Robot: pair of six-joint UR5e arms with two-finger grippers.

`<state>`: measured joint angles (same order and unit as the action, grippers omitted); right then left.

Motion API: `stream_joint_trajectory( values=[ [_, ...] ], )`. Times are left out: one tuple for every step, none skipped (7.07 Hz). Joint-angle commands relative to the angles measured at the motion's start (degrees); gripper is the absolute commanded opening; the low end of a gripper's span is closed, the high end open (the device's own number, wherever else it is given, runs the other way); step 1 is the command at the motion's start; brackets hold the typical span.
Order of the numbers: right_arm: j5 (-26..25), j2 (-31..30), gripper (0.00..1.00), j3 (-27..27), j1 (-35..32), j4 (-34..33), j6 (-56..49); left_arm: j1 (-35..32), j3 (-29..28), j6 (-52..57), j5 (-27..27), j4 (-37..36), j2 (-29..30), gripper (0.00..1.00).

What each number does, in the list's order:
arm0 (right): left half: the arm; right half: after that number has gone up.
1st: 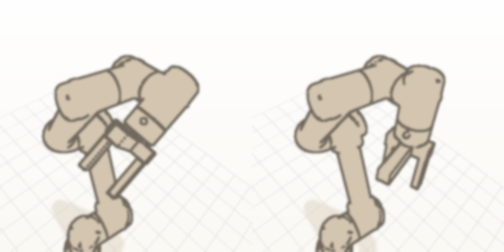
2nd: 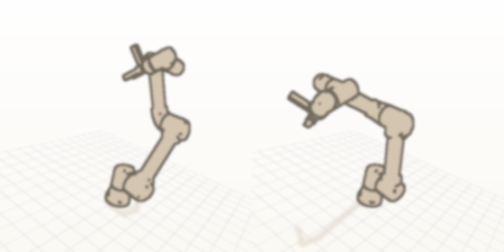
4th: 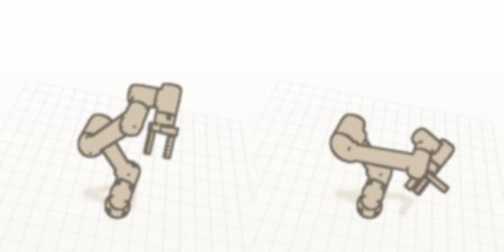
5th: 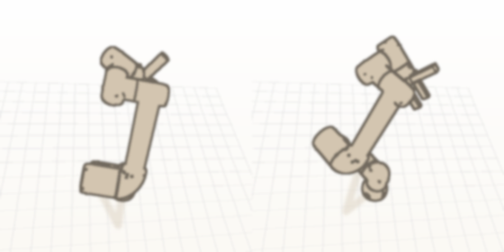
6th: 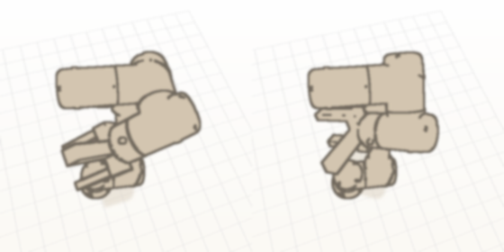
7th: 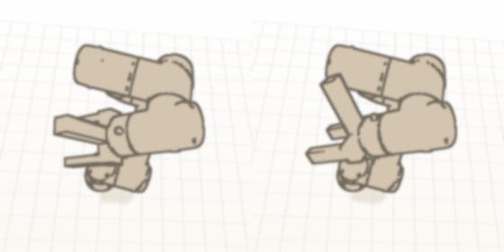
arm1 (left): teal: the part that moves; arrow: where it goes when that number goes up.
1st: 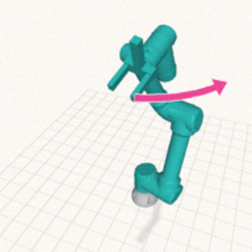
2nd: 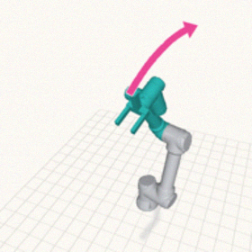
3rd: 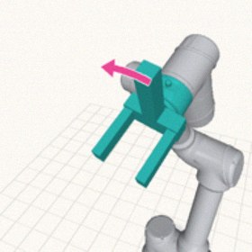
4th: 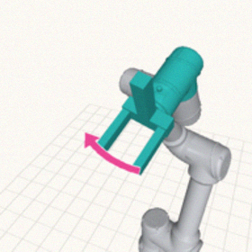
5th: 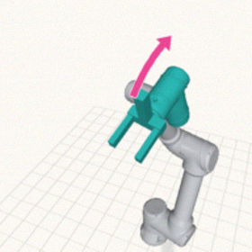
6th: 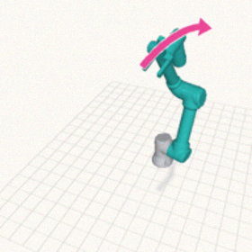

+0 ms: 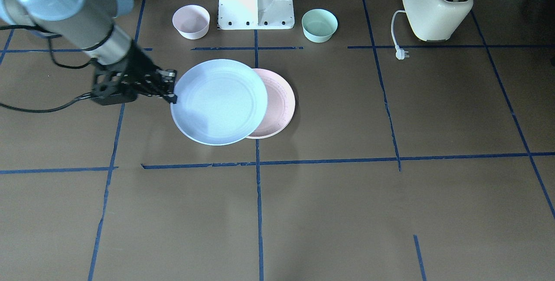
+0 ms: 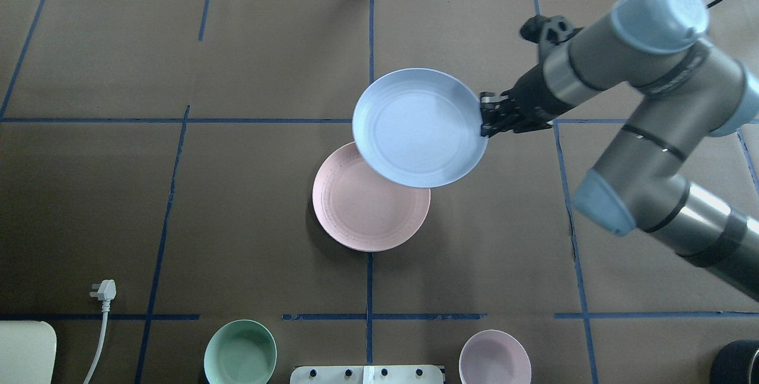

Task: Stack three plates with pink and blue
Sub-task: 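Carry the light blue plate over the pink plate and lower it on top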

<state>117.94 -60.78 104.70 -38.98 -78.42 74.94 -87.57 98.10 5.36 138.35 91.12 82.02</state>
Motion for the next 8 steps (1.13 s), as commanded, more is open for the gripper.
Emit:
stream_joint_trajectory(
  values=[
    [-7.5,3.6,0.00,-1.8,7.3,-2.1,3.7,-0.1,0.0,0.0,0.1,-0.1,-0.1,1.00],
    [-7.9,3.2,0.00,-1.9,7.9,-1.9,3.6,-0.1,0.0,0.0,0.1,-0.2,-0.1,1.00],
    [-7.9,2.9,0.00,-1.8,8.0,-1.9,3.5,-0.1,0.0,0.0,0.2,-0.2,-0.1,1.00],
    [-7.8,2.2,0.41,-1.8,8.0,-1.7,2.8,-0.1,0.0,-0.1,0.2,-0.2,0.0,1.00],
    [-8.1,1.7,0.99,-1.4,8.1,-1.7,2.8,-0.1,0.0,-0.1,0.2,-0.2,0.0,1.00],
    [-7.9,1.7,1.00,-1.3,8.0,-1.7,2.6,-0.1,0.0,-0.1,0.2,-0.2,0.0,1.00],
    [-6.9,1.7,1.00,-1.3,6.2,-1.7,1.9,-0.1,-0.1,-0.1,0.2,-0.2,0.0,1.00],
    [-5.1,1.5,1.00,-1.5,3.1,-2.3,-1.3,-0.1,-0.1,0.2,-0.1,0.2,0.0,1.00]
  ],
)
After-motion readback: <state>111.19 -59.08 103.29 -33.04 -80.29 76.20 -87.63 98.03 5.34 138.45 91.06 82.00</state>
